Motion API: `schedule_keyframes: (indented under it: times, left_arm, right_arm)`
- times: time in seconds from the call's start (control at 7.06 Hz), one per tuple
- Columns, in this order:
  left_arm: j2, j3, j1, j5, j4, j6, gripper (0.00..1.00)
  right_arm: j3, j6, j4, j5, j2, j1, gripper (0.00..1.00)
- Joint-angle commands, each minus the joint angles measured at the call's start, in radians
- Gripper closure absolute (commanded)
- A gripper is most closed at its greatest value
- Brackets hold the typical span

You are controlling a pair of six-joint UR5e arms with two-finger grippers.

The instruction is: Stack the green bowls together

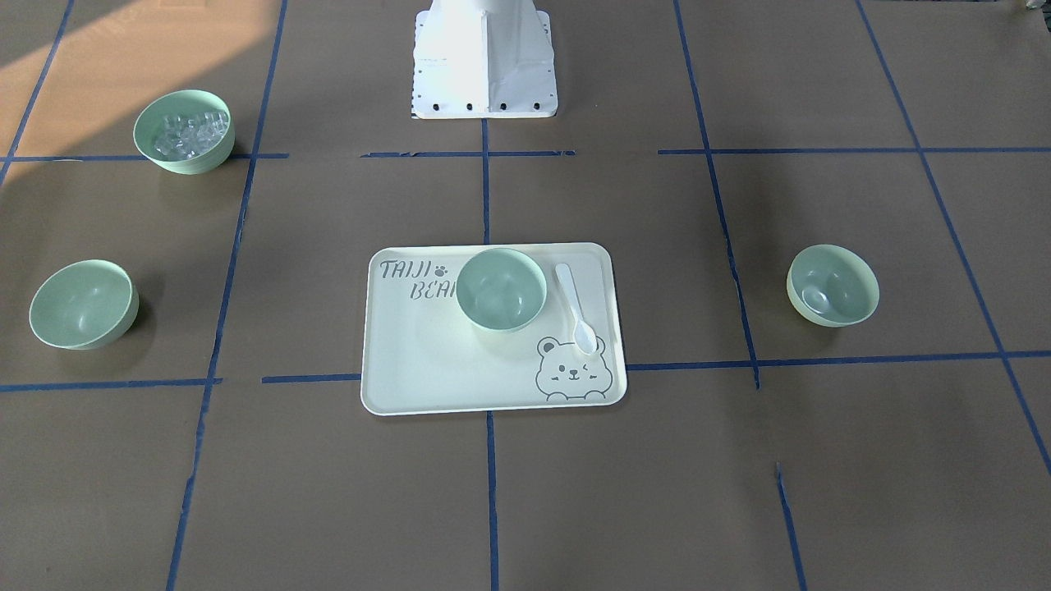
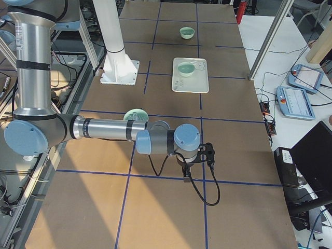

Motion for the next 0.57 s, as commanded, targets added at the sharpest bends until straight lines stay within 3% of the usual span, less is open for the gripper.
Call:
schedule_keyframes:
  times: [0.0, 0.14, 0.43]
  left_arm:
    - [-0.010, -0.063, 0.048, 0.001, -0.018, -0.101, 0.00]
    - [-0.007, -0.118, 0.120, 0.004, -0.084, -0.286, 0.00]
    - [0.004, -0.124, 0.241, 0.012, -0.233, -0.510, 0.00]
  right_arm:
    - [0.023, 0.006, -0.001, 0.002, -0.001, 0.000, 0.00]
    - [0.023, 0.006, -0.001, 0.002, -0.001, 0.000, 0.00]
    - [0.019, 0.006, -0.001, -0.007, -0.001, -0.002, 0.00]
